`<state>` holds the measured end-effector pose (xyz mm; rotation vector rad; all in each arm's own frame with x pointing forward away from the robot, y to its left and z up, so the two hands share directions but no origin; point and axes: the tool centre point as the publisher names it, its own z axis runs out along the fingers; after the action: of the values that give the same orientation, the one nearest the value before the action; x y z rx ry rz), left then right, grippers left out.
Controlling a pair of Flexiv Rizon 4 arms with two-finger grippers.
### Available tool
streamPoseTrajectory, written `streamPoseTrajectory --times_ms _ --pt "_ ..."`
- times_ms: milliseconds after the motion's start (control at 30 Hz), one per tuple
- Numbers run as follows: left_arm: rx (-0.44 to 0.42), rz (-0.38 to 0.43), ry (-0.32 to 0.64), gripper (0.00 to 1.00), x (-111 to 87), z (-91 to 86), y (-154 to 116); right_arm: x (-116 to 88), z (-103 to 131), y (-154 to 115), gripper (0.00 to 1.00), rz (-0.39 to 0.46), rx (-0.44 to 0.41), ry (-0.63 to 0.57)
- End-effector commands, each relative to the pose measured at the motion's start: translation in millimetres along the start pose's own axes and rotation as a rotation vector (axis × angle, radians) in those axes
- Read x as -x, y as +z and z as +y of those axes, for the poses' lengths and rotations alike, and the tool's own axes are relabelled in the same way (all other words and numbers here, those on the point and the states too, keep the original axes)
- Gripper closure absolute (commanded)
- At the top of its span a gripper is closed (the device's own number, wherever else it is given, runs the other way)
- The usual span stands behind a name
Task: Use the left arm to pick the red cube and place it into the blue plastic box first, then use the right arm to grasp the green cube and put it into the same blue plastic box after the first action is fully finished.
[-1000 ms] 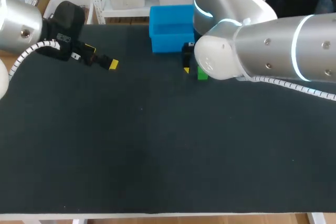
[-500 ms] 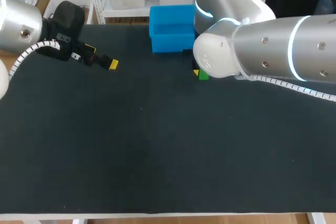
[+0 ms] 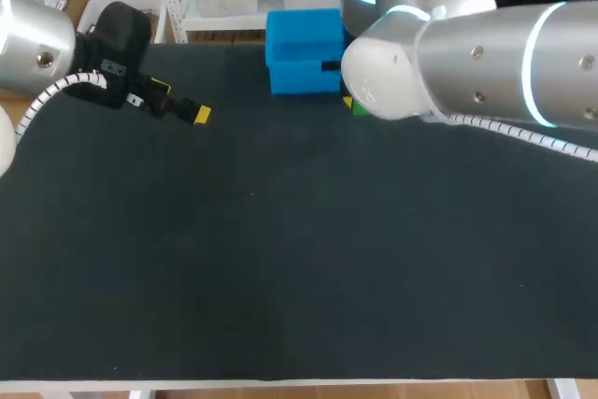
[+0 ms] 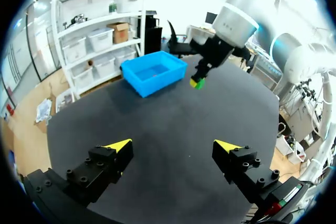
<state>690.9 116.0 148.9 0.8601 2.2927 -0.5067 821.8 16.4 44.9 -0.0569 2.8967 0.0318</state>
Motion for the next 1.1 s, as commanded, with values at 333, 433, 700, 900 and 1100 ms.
streamPoseTrajectory --times_ms 333,433,700,900,1100 --pt "-0.004 -0.001 0.001 0.00 0.1 1.2 0.7 -1.0 -11.0 -92.4 1.00 -0.140 0.010 -0.023" --pt "-0.004 -0.001 0.001 0.00 0.1 1.2 0.7 2.8 -8.1 -96.5 1.00 -0.166 0.018 -0.031" --pt "-0.004 -0.001 0.001 0.00 0.1 1.2 0.7 16.9 2.9 -93.9 1.00 -0.292 0.108 -0.047" --pt "-0.004 -0.001 0.001 0.00 0.1 1.2 0.7 27.4 6.4 -90.9 1.00 -0.386 0.145 -0.074" --pt "-0.004 -0.001 0.001 0.00 0.1 1.2 0.7 36.5 4.9 -85.9 1.00 -0.408 0.168 -0.077"
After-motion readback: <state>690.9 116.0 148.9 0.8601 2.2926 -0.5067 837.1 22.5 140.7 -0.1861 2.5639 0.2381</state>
